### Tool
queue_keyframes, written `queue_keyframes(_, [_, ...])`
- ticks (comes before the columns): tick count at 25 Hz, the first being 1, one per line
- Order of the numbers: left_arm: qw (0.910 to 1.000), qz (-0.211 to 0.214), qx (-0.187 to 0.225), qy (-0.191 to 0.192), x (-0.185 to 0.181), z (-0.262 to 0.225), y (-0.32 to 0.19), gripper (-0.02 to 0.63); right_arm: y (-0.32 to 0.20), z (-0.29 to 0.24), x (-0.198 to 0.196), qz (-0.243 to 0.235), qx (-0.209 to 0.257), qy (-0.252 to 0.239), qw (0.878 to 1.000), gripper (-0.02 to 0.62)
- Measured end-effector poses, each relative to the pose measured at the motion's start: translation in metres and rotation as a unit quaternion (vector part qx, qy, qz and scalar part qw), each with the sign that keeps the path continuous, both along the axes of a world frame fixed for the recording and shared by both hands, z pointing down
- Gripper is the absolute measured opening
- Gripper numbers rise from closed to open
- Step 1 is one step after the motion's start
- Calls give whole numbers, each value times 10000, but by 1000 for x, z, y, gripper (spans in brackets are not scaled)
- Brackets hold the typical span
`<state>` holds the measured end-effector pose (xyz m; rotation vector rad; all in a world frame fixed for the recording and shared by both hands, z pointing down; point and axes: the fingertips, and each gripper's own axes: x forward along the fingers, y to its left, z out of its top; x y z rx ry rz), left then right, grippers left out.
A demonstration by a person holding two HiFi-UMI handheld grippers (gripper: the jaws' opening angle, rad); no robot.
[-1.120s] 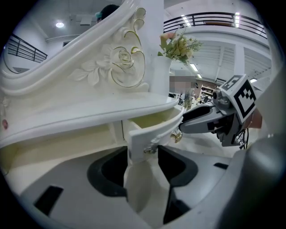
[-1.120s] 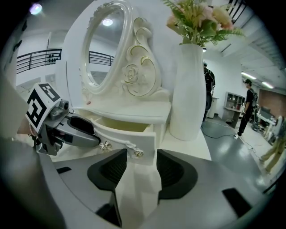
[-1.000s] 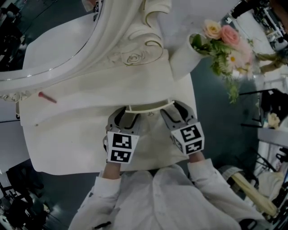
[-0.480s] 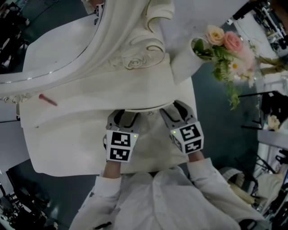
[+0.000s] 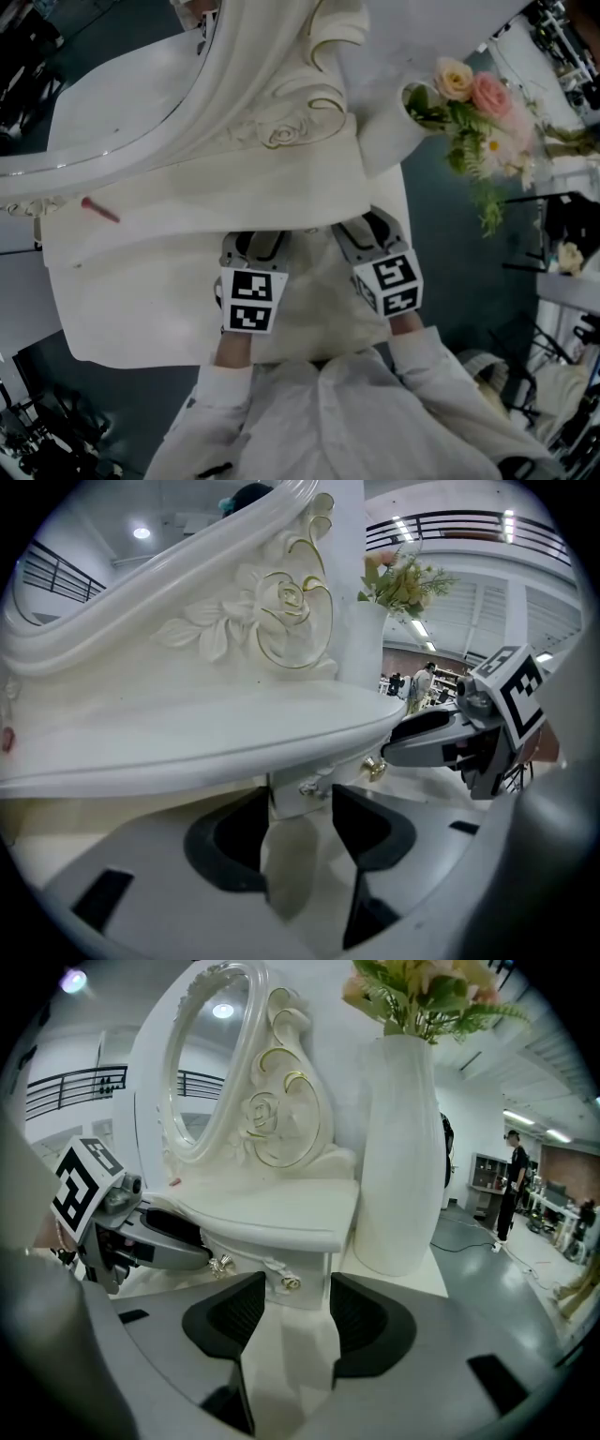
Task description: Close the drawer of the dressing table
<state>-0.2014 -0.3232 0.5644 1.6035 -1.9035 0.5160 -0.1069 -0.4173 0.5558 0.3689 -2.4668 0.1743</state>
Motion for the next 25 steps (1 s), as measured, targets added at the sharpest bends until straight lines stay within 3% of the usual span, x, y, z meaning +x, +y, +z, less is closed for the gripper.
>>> queue_keyframes(25, [9998, -164, -129, 58, -6, 4, -4, 206, -12, 2, -1, 270, -45, -19, 9996, 232])
